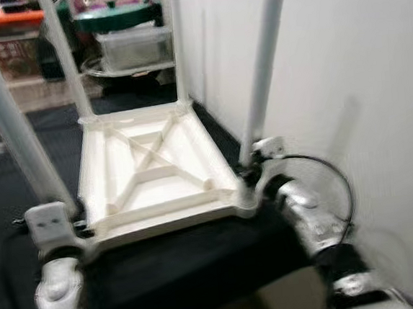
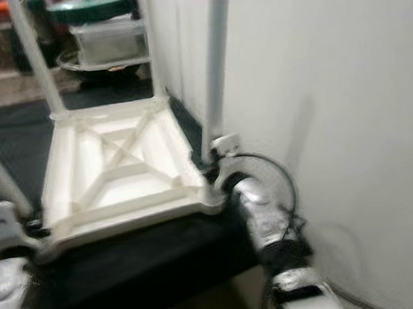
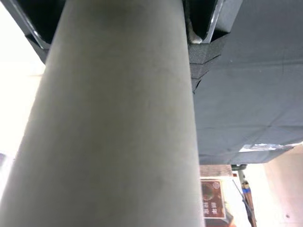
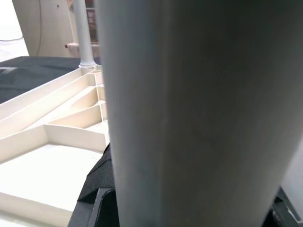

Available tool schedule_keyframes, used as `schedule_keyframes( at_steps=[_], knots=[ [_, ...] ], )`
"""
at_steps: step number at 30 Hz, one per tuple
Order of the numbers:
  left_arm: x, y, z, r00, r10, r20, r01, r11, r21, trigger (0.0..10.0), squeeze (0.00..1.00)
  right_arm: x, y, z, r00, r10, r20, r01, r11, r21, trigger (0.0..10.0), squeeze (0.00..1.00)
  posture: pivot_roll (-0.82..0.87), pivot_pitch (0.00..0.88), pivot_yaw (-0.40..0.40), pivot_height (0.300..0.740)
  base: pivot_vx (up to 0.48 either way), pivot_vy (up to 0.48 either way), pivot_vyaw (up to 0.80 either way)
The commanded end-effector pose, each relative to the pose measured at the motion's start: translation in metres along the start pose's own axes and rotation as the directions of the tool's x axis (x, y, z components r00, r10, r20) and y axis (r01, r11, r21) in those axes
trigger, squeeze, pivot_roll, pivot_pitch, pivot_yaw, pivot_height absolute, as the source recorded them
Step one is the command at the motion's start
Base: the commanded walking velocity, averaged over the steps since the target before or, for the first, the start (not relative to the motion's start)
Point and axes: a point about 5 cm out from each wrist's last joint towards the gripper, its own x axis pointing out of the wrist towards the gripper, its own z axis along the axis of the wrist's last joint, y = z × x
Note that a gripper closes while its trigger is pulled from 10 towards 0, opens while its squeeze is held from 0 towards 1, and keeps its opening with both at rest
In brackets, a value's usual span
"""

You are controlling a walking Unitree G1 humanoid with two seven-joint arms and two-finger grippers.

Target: Building children table

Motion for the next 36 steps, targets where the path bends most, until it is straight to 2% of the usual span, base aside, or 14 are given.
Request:
schedule_keyframes(
  at_steps=[1,4,7,20,31,34,36],
  knots=[
    [0.001,-0.003,0.002,1.000,-0.022,0.008,0.022,1.000,-0.001,10.0,0.00,0.006,0.014,0.001,0.998,0.060,0.000,-0.060,0.998,-0.025,10.0,0.00,0.05,0.000,-0.085,0.740,0.000,0.439,0.80],
    [0.001,-0.004,0.003,1.000,-0.024,0.009,0.024,1.000,-0.002,10.0,0.00,0.005,0.013,0.003,0.998,0.050,0.024,-0.051,0.998,0.024,10.0,0.00,0.05,0.000,-0.086,0.740,0.000,0.439,0.80],
    [0.001,-0.004,0.003,1.000,-0.025,0.009,0.025,1.000,-0.003,10.0,0.00,0.006,0.012,0.003,0.999,0.052,0.007,-0.052,0.999,0.003,10.0,0.00,0.05,0.000,-0.086,0.740,0.000,0.435,0.00],
    [0.002,-0.007,0.004,0.999,-0.033,0.014,0.033,0.999,-0.002,10.0,0.00,0.005,0.017,0.003,0.996,0.090,0.014,-0.090,0.996,-0.025,10.0,0.00,0.06,0.000,-0.084,0.740,0.000,0.402,0.80],
    [0.000,-0.012,0.005,0.998,-0.049,0.030,0.048,0.999,0.020,10.0,0.00,0.006,0.014,0.004,0.996,0.089,0.020,-0.089,0.996,-0.003,10.0,0.00,0.06,0.000,-0.082,0.740,0.000,0.000,0.07],
    [-0.002,-0.017,0.004,0.998,-0.057,0.030,0.056,0.998,0.042,10.0,0.00,0.006,0.013,0.005,0.994,0.105,0.028,-0.105,0.994,-0.004,10.0,0.00,0.07,0.000,-0.080,0.740,0.000,0.000,0.00],
    [-0.004,-0.019,0.003,0.999,-0.026,0.025,0.024,0.996,0.080,10.0,0.00,0.005,0.015,0.008,0.987,0.158,0.044,-0.157,0.987,-0.013,10.0,0.00,0.07,0.000,-0.078,0.740,0.000,0.000,0.00]
  ],
)
